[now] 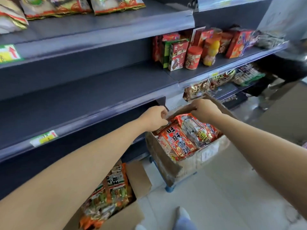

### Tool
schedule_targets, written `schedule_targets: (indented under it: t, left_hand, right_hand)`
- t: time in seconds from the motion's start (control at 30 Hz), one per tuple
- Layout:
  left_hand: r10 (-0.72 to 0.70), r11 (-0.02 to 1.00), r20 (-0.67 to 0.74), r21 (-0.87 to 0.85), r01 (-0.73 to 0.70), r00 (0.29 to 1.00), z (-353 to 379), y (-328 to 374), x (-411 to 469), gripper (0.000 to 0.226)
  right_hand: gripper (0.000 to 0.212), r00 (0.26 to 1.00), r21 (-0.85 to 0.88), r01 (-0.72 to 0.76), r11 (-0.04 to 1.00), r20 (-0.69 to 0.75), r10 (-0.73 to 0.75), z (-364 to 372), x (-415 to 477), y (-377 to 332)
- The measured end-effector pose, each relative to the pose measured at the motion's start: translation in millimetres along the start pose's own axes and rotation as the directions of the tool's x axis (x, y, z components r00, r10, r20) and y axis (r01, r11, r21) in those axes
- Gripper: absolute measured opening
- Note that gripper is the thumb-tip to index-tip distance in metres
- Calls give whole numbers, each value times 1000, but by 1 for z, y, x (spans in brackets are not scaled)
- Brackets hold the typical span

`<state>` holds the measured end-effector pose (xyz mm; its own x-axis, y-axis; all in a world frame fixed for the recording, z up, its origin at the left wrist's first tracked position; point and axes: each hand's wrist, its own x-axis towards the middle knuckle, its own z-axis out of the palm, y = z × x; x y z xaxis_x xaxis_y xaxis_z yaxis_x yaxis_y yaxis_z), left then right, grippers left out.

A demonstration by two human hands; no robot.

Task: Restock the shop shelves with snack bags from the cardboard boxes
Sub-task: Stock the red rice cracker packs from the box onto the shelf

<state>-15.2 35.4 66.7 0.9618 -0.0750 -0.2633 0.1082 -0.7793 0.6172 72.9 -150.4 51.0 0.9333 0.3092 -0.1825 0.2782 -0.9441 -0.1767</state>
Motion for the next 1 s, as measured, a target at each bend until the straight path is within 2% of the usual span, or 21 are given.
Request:
schedule_targets:
  t: [0.13,0.23,0.33,0.4,0.5,0.67,0.77,0.83,0.9,1.0]
  left_hand:
    - [-88,993,75,-68,93,993,39,10,24,39]
    - [-155,978,126,-119,170,980,67,24,50,38]
    - [-217,943,209,-207,260,954,99,42,80,23]
    - [-289,898,219,-274,344,932,121,50,100,9]
    - [-428,776,220,-408,482,876,155,51,128,17]
    - [-576,529,251,-611,589,778,187,53,159,36]
    - [-631,426,263,-669,609,730,203,50,176,69]
    - [-690,377,233,-693,615,685,213,50,188,89]
    - [-746,350,209,-686,639,633,223,49,200,105]
    - [-784,332,199,-666,668,588,232,49,214,113]
  right_hand:
    - [32,988,-42,-79,996,130,84,18,6,55]
    - [21,974,-45,-115,992,190,122,24,18,96]
    - [14,964,-11,-151,988,221,150,32,30,129]
    - [19,955,17,-172,985,250,162,45,44,152]
    - [26,921,38,-197,980,350,172,63,66,179]
    - [39,895,103,-232,967,412,171,82,83,191]
    - [53,873,163,-250,954,464,150,104,97,202]
    - [52,842,228,-312,922,515,158,112,105,209]
    - [41,805,265,-360,895,573,154,115,112,213]
    - [36,767,300,-439,847,616,179,120,121,221]
